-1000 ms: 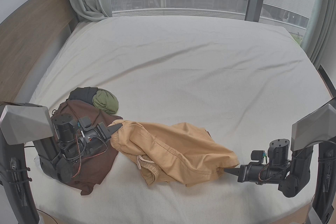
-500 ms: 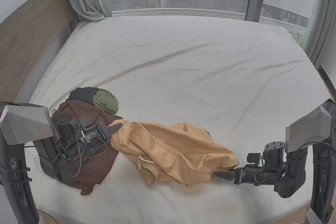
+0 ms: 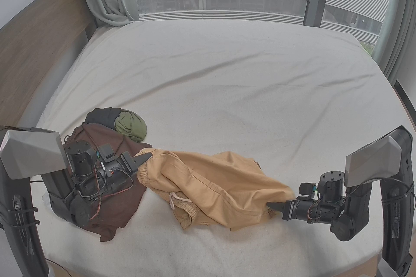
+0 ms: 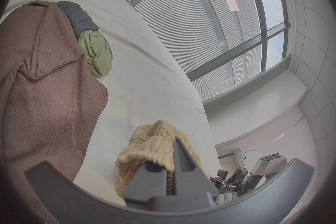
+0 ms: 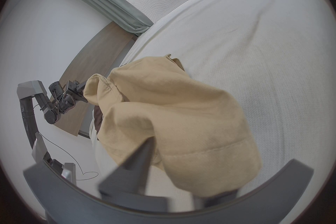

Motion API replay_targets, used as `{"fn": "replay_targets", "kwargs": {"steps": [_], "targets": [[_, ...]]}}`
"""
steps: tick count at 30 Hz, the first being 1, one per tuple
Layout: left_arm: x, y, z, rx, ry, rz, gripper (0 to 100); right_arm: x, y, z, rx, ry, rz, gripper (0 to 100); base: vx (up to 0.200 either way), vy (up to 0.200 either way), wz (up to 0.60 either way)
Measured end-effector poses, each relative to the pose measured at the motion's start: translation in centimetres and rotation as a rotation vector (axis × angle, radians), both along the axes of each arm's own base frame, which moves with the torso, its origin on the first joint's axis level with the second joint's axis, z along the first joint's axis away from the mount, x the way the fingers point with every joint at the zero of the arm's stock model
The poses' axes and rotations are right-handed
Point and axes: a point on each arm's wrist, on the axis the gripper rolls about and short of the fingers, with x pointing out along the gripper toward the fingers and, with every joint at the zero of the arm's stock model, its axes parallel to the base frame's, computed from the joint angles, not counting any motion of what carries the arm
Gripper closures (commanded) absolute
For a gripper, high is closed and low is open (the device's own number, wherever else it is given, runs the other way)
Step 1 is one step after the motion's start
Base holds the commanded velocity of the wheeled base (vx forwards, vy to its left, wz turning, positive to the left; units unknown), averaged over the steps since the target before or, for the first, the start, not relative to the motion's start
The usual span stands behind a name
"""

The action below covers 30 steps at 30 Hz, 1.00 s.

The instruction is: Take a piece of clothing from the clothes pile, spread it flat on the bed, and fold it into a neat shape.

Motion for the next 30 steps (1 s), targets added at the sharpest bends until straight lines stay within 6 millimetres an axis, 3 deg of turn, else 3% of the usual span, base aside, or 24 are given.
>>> {"fn": "replay_targets", "kwargs": {"steps": [9, 21, 30], "targets": [[0.0, 0.0, 0.0, -0.001, 0.0, 0.0, 100, -0.5, -0.1, 1.3, 0.026, -0.009, 0.01, 100, 0.0, 0.0, 0.0], [0.5, 0.1, 0.1, -0.003, -0.015, 0.009, 100, -3.4, -0.3, 6.8, 0.25, 0.074, 0.089, 100, 0.0, 0.0, 0.0], [0.8, 0.1, 0.2, -0.004, -0.024, 0.021, 100, -3.9, -1.7, 9.7, 0.384, 0.095, 0.104, 100, 0.0, 0.0, 0.0]]}}
